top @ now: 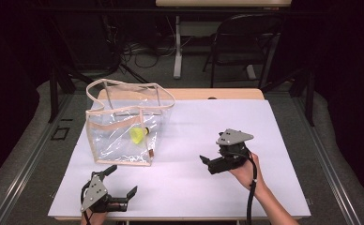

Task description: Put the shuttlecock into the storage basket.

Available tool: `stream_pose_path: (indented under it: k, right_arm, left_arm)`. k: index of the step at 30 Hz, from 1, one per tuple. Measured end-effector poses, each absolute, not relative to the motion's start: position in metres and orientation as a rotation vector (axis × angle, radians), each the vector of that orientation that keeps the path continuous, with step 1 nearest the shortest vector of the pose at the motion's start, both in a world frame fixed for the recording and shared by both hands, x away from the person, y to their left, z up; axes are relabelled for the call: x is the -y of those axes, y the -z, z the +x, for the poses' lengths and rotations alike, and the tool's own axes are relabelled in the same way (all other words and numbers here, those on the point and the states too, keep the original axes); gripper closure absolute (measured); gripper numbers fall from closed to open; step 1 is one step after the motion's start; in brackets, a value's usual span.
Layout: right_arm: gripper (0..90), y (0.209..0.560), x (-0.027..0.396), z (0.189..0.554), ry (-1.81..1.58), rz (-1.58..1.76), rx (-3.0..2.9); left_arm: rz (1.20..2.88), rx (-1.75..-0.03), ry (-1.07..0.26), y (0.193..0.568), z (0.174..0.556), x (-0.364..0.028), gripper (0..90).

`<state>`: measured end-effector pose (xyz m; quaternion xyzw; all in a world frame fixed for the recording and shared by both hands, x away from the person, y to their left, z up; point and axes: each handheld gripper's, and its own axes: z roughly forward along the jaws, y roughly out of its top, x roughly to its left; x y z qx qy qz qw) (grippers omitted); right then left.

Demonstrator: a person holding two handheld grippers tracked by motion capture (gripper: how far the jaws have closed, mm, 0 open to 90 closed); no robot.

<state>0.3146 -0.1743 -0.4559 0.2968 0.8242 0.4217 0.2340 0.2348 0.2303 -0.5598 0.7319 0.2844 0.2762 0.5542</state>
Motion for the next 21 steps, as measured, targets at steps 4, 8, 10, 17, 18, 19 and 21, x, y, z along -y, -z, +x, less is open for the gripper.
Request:
stream_pose_path:
  k: [4, 8, 10, 17, 18, 19, 21]
  right_arm:
    - [0.0, 0.461, 0.181, 0.308, -1.169, 0.818, -2.241]
    - [0.0, 0.466, 0.188, 0.302, -1.171, 0.827, -2.229]
    - [0.0, 0.469, 0.191, 0.299, -1.173, 0.825, -2.224]
    - [0.0, 0.481, 0.202, 0.287, -1.196, 0.812, -2.204]
    - [0.0, 0.483, 0.204, 0.285, -1.205, 0.812, -2.197]
    - [0.0, 0.485, 0.205, 0.283, -1.208, 0.813, -2.196]
    - [0.0, 0.488, 0.209, 0.279, -1.207, 0.808, -2.184]
  left_arm:
    - [1.729, -0.672, -0.653, 0.56, 0.235, -0.23, 0.1]
    - [1.731, -0.672, -0.655, 0.56, 0.235, -0.23, 0.1]
    - [1.732, -0.672, -0.656, 0.56, 0.235, -0.23, 0.1]
    - [1.733, -0.67, -0.657, 0.56, 0.235, -0.23, 0.1]
    - [1.733, -0.67, -0.657, 0.56, 0.235, -0.23, 0.1]
    - [1.733, -0.671, -0.657, 0.56, 0.235, -0.23, 0.1]
    - [1.733, -0.67, -0.657, 0.56, 0.235, -0.23, 0.1]
